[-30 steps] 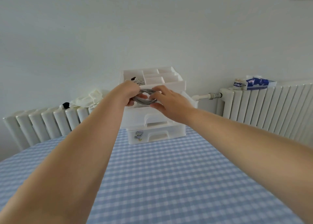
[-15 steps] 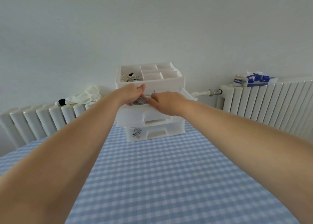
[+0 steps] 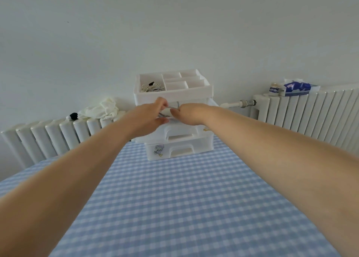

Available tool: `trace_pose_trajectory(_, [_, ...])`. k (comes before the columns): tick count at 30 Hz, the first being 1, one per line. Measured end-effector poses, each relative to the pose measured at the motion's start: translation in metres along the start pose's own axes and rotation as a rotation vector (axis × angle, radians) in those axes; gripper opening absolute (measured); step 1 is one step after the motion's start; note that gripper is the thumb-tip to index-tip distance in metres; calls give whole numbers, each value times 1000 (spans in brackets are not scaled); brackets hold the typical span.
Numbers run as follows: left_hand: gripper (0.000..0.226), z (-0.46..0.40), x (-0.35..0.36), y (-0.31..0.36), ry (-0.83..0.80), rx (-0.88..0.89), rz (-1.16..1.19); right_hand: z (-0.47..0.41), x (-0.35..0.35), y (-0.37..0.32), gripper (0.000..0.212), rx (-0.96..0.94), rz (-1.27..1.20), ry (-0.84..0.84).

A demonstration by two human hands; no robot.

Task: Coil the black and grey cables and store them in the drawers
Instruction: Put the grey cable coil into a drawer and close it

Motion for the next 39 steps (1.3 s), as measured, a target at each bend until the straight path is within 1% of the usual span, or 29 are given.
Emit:
trace_pose_trajectory(2, [28, 4, 8, 0, 124, -33, -17, -1, 1, 1, 55, -29, -11, 29])
trace_pose_trajectory(4, [24, 5, 13, 3, 160, -30, -112, -1, 3, 3, 59, -93, -12, 86])
trace_pose_trajectory(6, [27, 3, 15, 6, 165, -36, -205, -2, 3, 8, 58, -145, -29, 157])
trace_pose_trajectory(7, [28, 2, 15, 6, 168, -38, -213, -3, 4, 11, 55, -153, -39, 188])
trace_pose_trajectory(10, [28, -5, 13, 6, 145, -59, -134, -5, 4, 19, 46, -149, -45, 262])
trace_pose_trajectory(12, [28, -10, 13, 6, 129, -72, -101, -3, 3, 22, 48, -161, -29, 300])
trace_pose_trajectory(14, [28, -16, 14, 4, 113, -94, -76, -2, 4, 24, 56, -167, 14, 313])
trace_pose_trajectory(16, [28, -23, 17, 1, 95, -120, -64, -3, 6, 26, 59, -172, 84, 314])
trace_pose_trajectory(20, [28, -39, 25, -7, 120, -172, -56, -8, 10, 33, 52, -192, 139, 326])
trace_pose_trajectory(22, [28, -47, 28, -9, 155, -217, -101, -11, 12, 39, 48, -212, 180, 353])
trace_pose_trajectory(26, [29, -61, 27, -8, 225, -270, -250, -11, 13, 49, 50, -225, 160, 425])
trace_pose_trajectory(28, [35, -64, 27, -8, 292, -261, -317, -11, 13, 52, 51, -216, 171, 449])
trace_pose_trajectory(31, [54, -68, 25, -11, 379, -235, -394, -11, 14, 55, 51, -203, 178, 483])
trace_pose_trajectory(33, [57, -72, 24, -13, 361, -231, -390, -10, 17, 56, 51, -197, 157, 482])
trace_pose_trajectory(36, [51, -76, 24, -14, 310, -243, -414, -8, 20, 57, 52, -186, 126, 479])
trace_pose_trajectory(39, [50, -76, 24, -13, 324, -260, -391, -6, 23, 57, 52, -182, 97, 482])
Point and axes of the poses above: each hand's wrist, its own z-axis away from the middle knuckle, its own x-axis out of the palm, y = z × x, the point moved 1 cm from there along -z, towards the middle knuckle, and after that the axes turned 15 degrees about -z, right-handed, at the moved point
